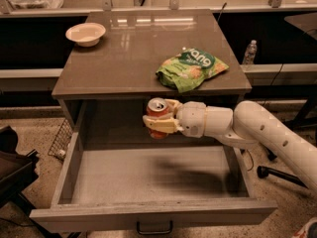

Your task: Place coke can into top drawer

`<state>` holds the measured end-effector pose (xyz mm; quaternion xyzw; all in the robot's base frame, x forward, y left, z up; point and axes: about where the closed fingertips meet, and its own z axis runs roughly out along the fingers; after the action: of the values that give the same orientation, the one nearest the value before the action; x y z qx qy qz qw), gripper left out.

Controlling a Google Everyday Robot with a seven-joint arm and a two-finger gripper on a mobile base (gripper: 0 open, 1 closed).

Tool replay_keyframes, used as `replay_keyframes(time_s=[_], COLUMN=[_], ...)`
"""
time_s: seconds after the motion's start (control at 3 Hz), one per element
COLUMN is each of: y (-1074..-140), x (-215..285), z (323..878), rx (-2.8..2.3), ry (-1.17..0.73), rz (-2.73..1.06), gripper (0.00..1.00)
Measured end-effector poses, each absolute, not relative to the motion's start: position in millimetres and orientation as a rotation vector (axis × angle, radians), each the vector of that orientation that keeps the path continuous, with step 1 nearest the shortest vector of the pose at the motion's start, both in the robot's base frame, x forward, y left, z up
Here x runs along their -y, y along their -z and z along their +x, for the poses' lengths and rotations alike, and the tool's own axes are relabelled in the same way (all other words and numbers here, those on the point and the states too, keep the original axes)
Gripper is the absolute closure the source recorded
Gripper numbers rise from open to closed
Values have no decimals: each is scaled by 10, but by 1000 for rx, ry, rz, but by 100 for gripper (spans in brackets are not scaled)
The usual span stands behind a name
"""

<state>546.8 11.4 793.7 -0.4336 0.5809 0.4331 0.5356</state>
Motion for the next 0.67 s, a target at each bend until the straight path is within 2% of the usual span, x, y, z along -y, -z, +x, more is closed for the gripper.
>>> replay_keyframes(time_s=[0.67], y=[-7330], x=[-1063], z=[5257], rx=[-1307], ry=[-1233], rz=[-1053], gripper=[100])
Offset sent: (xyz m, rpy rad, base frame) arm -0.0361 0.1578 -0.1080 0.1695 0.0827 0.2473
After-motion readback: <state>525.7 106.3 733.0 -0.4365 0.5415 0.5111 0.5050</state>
